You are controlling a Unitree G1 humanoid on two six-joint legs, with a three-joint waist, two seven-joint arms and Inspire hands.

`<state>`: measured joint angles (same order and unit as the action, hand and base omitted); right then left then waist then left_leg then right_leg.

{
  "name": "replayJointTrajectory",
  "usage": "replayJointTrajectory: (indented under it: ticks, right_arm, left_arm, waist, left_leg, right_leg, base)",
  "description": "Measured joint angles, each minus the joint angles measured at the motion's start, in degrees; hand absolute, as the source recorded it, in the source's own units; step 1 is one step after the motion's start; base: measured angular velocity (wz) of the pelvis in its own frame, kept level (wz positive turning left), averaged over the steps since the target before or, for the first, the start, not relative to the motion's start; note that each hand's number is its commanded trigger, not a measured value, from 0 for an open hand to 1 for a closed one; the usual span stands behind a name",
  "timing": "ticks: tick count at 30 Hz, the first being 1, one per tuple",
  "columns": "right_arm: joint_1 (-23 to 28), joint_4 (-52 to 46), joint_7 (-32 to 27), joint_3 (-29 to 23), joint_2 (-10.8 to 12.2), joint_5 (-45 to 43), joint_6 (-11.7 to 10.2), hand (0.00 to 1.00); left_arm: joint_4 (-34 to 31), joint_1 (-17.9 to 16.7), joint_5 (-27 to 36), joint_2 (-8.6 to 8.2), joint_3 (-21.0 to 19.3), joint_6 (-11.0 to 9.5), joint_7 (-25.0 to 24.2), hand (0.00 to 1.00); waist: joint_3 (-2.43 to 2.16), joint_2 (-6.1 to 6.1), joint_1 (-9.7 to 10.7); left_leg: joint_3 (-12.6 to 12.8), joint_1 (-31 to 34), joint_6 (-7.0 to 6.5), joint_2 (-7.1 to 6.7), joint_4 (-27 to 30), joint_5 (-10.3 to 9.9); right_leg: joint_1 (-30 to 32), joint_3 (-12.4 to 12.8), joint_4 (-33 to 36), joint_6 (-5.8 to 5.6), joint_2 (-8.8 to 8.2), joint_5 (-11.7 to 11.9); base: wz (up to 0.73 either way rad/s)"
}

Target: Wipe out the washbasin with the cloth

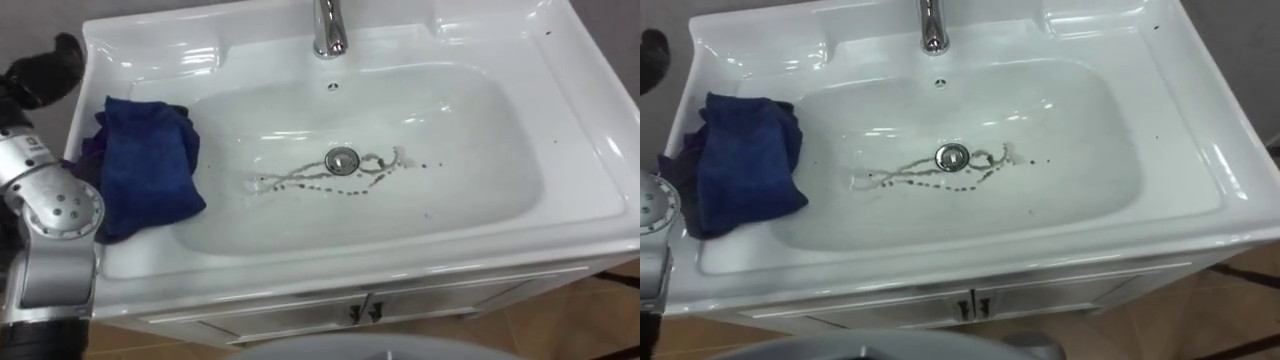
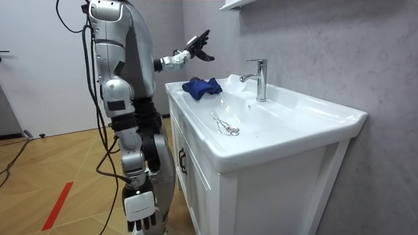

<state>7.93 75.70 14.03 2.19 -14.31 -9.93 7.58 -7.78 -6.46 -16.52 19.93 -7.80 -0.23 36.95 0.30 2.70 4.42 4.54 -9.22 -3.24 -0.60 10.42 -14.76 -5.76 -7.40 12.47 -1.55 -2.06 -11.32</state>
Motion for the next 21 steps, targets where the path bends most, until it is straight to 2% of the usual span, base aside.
replayJointTrajectory:
  ticks: [4,11,15,21]
  right_arm:
    - [-0.87,0.66,0.77,1.29,0.46,0.35,-0.05,0.00]
    - [-1.56,1.05,1.14,1.66,0.87,0.43,0.00,0.00]
    - [-1.63,0.99,1.18,1.65,0.89,0.42,0.01,0.00]
    - [-1.49,1.05,0.97,2.05,1.33,0.40,0.25,0.00]
  left_arm:
    - [0.24,0.04,0.00,-1.80,4.11,0.04,-3.15,0.00]
    - [0.62,0.13,0.17,-5.50,7.97,0.03,-6.45,0.00]
    - [0.62,0.13,0.17,-6.25,8.93,0.03,-7.57,0.00]
    - [1.30,0.16,0.28,-6.55,10.53,0.04,-8.22,0.00]
  waist:
    - [0.11,-0.15,0.12]
    - [0.51,-0.68,0.32]
    - [0.54,-0.84,0.34]
    - [0.30,-1.39,0.48]
  left_leg:
    - [0.13,-0.04,0.01,0.02,0.00,0.02]
    - [0.92,0.06,0.02,0.11,-0.20,0.02]
    - [1.42,0.06,0.06,0.23,-0.79,0.05]
    - [1.64,-0.20,0.07,0.29,-0.68,0.06]
  right_leg:
    - [-0.19,0.31,-0.09,0.00,0.04,0.00]
    - [0.39,1.00,0.11,0.00,0.18,0.00]
    - [0.94,1.49,0.19,0.07,0.37,0.17]
    - [1.03,1.86,0.14,0.08,0.48,0.18]
  base:
    - [-0.04]
    - [-0.05]
    - [-0.08]
    - [-0.03]
